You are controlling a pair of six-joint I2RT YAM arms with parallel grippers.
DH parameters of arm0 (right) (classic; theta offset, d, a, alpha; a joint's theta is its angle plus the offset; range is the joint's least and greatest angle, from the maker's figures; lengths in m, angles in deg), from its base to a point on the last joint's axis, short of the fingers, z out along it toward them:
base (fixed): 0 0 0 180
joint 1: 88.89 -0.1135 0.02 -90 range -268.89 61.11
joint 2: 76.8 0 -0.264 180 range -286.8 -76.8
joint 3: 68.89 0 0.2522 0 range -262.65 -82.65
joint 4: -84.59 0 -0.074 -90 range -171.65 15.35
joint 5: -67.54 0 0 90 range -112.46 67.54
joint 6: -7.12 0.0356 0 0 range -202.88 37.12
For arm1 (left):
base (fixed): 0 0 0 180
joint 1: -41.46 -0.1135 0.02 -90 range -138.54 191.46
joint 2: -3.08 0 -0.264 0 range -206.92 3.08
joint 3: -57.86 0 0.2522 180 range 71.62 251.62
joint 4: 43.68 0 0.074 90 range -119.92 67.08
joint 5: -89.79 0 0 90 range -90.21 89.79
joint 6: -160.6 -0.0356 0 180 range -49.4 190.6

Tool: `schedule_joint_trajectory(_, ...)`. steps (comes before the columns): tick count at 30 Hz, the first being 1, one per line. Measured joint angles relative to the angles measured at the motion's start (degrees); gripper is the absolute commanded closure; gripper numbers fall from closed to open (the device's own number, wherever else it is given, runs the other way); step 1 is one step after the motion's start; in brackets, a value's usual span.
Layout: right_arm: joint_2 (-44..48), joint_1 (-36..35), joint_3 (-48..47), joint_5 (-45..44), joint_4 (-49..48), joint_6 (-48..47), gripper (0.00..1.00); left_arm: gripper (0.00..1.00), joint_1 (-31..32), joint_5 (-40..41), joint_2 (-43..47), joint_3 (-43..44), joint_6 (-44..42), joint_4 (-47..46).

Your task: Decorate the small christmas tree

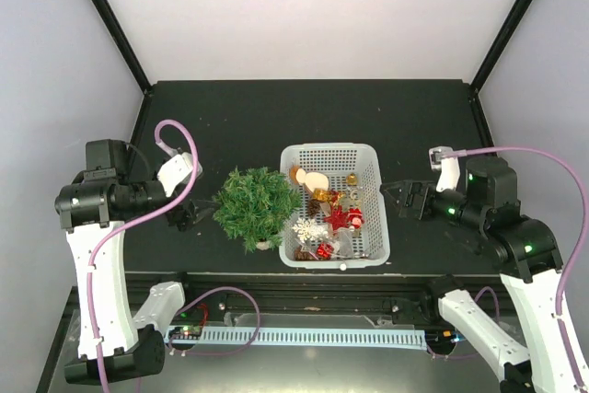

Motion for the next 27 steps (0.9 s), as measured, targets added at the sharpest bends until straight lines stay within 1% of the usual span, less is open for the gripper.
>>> schedule_joint_trajectory(4,-0.2,0.0,-1.5,-0.9,1.4,-1.1,0.00,0.09,0.0,-0.1,0.0,0.0,0.6,0.1)
schedule_joint_trajectory(7,-3.1,-0.4,-5.1,-3.5,3.8,-3.0,0.00,0.09,0.0,0.7,0.0,-0.1,2.6,-1.6)
schedule_joint_trajectory(9,-7.5,-2.0,-8.5,-7.3,6.0,-3.7,0.00,0.09,0.0,2.5,0.0,-0.4,5.2,-4.3)
schedule_joint_trajectory(13,-21.0,-5.7,-16.2,-16.4,9.8,-4.2,0.00,0.09,0.0,7.5,-0.2,-1.9,10.0,-10.5)
schedule_joint_trajectory(14,-23.4,-6.0,-16.8,-17.7,9.8,-4.2,0.00,0.09,0.0,8.5,-0.5,-2.3,10.8,-11.6)
schedule_joint_trajectory(15,-26.4,-6.2,-16.9,-19.4,9.6,-4.2,0.01,0.09,0.0,9.6,-0.8,-2.6,11.5,-12.8)
schedule_joint_trajectory(18,-30.9,-6.3,-13.7,-21.3,8.2,-4.1,0.08,0.09,0.0,12.7,-2.2,-3.8,13.3,-16.3)
schedule_joint_trajectory(23,-35.8,-6.3,-8.2,-23.3,6.1,-2.7,0.12,0.09,0.0,16.8,-3.8,-8.1,14.6,-20.7)
schedule_joint_trajectory(27,-41.0,-6.3,-7.5,-23.8,3.9,-2.1,0.21,0.10,0.0,18.0,-5.1,-9.9,14.6,-21.1)
